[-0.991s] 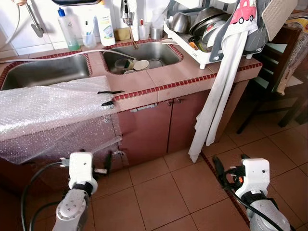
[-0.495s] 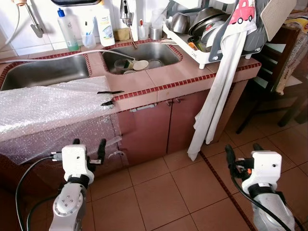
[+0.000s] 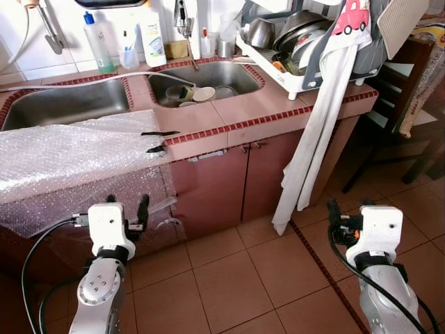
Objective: Kitchen organization
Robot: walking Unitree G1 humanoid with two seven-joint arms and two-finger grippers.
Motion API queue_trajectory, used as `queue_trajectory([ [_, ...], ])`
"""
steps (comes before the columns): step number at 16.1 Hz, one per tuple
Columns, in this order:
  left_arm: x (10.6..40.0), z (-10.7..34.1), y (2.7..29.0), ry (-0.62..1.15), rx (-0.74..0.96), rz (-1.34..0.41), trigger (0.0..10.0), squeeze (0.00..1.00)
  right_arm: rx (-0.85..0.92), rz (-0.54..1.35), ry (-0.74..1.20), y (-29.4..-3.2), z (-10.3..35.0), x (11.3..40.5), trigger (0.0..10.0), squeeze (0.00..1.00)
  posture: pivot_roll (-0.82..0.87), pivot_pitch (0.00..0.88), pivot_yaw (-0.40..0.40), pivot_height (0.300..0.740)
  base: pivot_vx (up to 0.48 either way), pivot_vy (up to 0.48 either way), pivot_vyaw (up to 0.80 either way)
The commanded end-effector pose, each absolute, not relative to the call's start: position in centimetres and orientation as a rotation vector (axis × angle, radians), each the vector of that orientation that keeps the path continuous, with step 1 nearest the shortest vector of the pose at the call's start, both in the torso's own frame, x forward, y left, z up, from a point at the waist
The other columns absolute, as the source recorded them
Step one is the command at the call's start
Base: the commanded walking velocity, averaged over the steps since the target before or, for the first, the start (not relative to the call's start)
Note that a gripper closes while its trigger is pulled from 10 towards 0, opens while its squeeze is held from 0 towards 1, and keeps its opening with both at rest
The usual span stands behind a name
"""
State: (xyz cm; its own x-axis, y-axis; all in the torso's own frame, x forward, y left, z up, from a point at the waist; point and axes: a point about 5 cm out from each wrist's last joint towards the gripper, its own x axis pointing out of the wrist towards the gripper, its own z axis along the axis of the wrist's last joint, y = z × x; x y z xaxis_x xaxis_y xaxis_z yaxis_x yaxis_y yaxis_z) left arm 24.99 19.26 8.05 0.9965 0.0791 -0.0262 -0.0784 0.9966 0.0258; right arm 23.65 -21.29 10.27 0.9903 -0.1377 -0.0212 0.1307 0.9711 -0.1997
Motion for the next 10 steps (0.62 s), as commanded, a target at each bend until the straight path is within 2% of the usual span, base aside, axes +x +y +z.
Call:
queue_trajectory([
  [1,24.9,7.6,19.5,0.054,0.016,0.101,10.0,1.0,-0.233,-0.172,0.053,-21.8,10.1,23.7,10.0,1.0,-0.1,0.042,0.065,0.74,0.0,0.0,0.0],
  [5,24.5,6.9,19.5,0.098,-0.001,0.115,10.0,1.0,-0.173,-0.199,0.082,-22.8,9.8,23.4,10.0,1.0,-0.11,0.046,0.068,0.74,0.0,0.0,0.0],
  [10,24.2,6.7,19.9,0.12,0.007,0.12,10.0,1.0,-0.12,-0.122,0.096,-21.6,9.4,23.2,10.0,1.0,-0.1,0.07,0.065,0.74,0.0,0.0,0.0],
])
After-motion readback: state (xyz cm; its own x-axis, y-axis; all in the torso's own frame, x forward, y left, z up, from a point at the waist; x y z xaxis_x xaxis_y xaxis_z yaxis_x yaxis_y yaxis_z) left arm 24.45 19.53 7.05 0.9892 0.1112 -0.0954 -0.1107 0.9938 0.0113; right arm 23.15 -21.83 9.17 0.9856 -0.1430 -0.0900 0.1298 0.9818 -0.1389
